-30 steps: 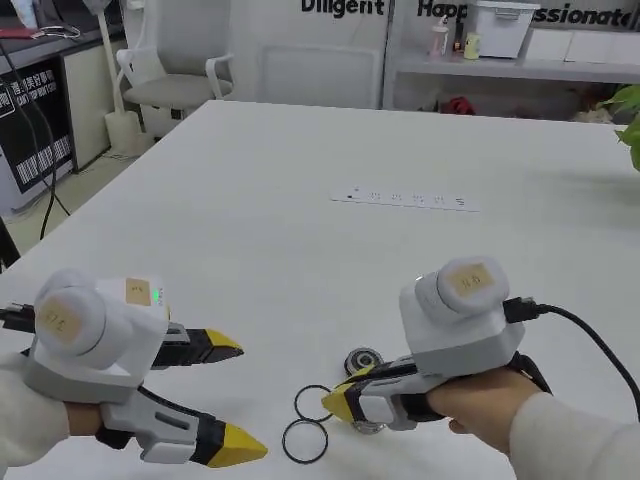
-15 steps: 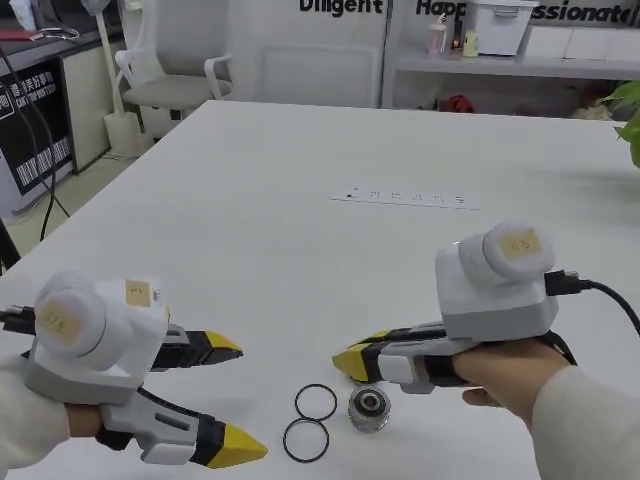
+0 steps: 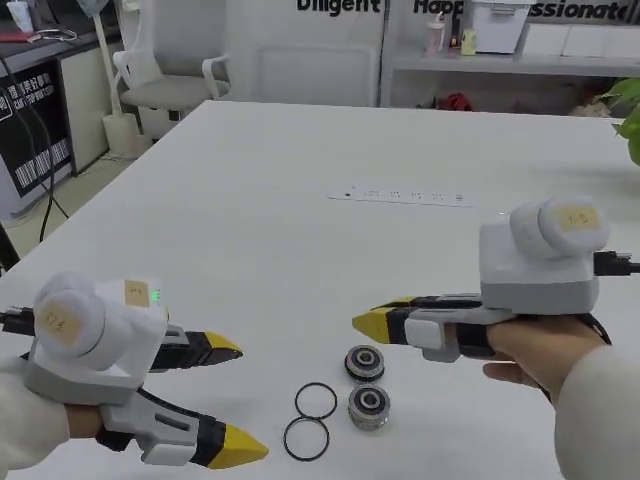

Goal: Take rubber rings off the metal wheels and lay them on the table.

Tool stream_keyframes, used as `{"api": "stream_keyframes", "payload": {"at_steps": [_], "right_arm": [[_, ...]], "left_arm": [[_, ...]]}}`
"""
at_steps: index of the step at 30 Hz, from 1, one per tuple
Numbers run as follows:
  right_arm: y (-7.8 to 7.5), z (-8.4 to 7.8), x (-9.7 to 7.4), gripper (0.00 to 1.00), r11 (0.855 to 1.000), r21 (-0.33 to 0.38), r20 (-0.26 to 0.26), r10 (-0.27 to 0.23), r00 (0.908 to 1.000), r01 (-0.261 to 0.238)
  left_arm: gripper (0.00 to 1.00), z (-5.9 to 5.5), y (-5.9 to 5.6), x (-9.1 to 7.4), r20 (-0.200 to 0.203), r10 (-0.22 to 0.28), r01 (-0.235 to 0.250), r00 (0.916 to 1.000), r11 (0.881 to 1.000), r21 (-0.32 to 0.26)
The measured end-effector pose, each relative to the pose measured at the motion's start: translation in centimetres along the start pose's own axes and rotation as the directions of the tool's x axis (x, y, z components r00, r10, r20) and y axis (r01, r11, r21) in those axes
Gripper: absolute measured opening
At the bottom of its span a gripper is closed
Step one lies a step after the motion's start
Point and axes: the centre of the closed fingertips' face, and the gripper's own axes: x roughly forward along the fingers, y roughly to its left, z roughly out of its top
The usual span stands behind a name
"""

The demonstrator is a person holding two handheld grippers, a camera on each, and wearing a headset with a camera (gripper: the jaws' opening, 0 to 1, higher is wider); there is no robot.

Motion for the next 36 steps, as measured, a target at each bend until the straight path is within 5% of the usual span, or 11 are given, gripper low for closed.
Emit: {"api": "stream_keyframes", "payload": {"at_steps": [11,20,28,36], "right_arm": [[-2.7,1.5,-2.1,0.16,0.996,0.047,0.079,-0.077,0.9939,0.073],[-3.8,1.0,-2.6,0.24,0.993,0.056,0.069,-0.104,0.9922,0.1],[-4.4,-0.9,-2.2,0.36,0.991,0.0,-0.015,-0.132,0.9912,0.132],[-4.8,-2.0,-1.9,0.47,0.988,-0.027,-0.066,-0.151,0.9864,0.149]], "left_arm": [[0.67,0.9,-0.2,-0.1,0.027,-0.007,0.007,0.9996,1.0,0.0],[0.69,1.1,-0.1,-0.2,0.033,-0.002,0.002,0.9995,1.0,-0.005],[0.75,1.9,0.2,-0.3,0.051,0.012,-0.011,0.9986,1.0,-0.013],[0.79,3.9,0.5,-0.4,0.058,0.011,-0.012,0.9982,1.0,0.025]]}}
